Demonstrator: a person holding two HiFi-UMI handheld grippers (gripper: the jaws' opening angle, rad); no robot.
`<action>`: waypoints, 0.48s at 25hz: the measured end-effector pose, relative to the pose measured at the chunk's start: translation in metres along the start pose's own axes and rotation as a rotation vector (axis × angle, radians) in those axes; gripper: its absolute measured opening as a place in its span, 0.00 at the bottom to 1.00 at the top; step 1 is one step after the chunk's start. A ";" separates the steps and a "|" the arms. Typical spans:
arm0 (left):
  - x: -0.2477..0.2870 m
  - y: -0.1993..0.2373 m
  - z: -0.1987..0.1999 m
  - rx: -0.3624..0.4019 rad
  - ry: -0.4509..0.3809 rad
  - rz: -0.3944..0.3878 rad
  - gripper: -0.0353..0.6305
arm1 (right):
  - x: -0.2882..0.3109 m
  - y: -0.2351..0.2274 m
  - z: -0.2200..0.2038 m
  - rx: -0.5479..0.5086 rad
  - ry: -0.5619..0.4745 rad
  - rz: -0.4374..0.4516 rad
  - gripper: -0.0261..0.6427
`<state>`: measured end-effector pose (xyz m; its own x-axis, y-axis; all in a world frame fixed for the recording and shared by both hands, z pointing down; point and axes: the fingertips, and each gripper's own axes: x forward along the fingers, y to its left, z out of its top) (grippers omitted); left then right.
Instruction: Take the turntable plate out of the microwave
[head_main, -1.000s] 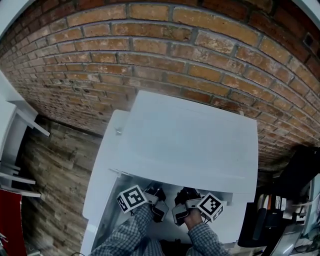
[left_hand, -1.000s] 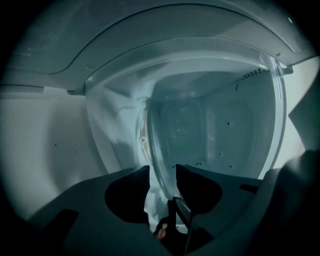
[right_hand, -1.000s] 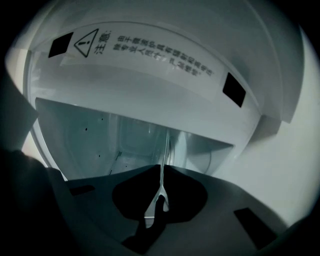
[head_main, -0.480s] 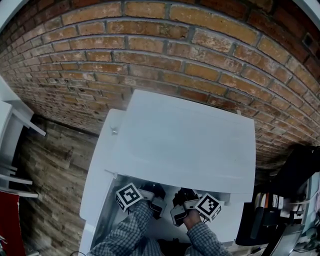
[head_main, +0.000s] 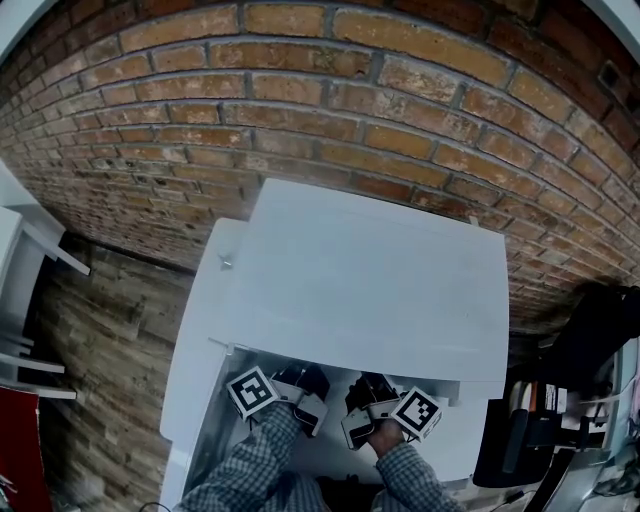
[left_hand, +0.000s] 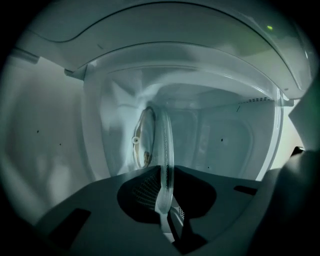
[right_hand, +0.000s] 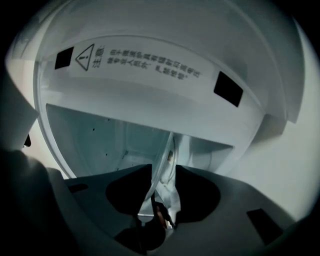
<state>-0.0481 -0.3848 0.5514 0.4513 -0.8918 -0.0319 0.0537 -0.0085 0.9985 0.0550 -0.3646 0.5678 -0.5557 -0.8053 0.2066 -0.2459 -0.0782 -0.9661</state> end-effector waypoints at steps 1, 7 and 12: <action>0.000 -0.001 -0.001 0.004 0.003 -0.006 0.12 | 0.002 0.001 0.004 0.012 -0.010 0.018 0.23; -0.005 -0.005 -0.009 0.008 0.030 -0.022 0.12 | 0.015 0.001 0.015 -0.021 -0.049 0.031 0.23; -0.013 -0.007 -0.013 0.008 0.038 -0.024 0.13 | 0.015 -0.001 0.016 0.007 -0.075 0.046 0.15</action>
<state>-0.0432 -0.3675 0.5446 0.4835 -0.8735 -0.0571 0.0574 -0.0334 0.9978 0.0597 -0.3859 0.5698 -0.5053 -0.8497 0.1504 -0.2159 -0.0442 -0.9754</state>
